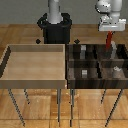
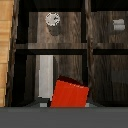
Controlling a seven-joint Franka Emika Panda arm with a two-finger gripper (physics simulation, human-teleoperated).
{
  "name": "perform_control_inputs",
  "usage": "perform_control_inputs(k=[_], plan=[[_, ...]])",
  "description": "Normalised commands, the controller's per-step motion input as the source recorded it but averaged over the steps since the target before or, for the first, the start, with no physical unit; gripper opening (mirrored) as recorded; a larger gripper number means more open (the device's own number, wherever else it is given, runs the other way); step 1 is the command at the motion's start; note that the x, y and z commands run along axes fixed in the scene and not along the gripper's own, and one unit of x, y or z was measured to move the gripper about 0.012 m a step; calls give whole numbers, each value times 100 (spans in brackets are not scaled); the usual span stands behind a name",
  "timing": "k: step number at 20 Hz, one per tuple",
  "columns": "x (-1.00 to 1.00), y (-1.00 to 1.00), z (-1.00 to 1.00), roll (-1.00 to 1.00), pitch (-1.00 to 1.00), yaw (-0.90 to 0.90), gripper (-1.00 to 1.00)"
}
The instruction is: Place the box of cereal into the appropriate compartment.
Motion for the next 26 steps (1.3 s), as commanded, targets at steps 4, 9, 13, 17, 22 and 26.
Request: perform_control_inputs(k=[4, 9, 13, 17, 22, 26], plan=[[-4, 75, 0, 0, 0, 0, -100], [-40, 0, -7, 0, 0, 0, -100], [75, 0, -25, 0, 0, 0, -100], [50, 0, 0, 0, 0, 0, -100], [0, 0, 0, 0, 0, 0, -100], [25, 0, -25, 0, 0, 0, -100]])
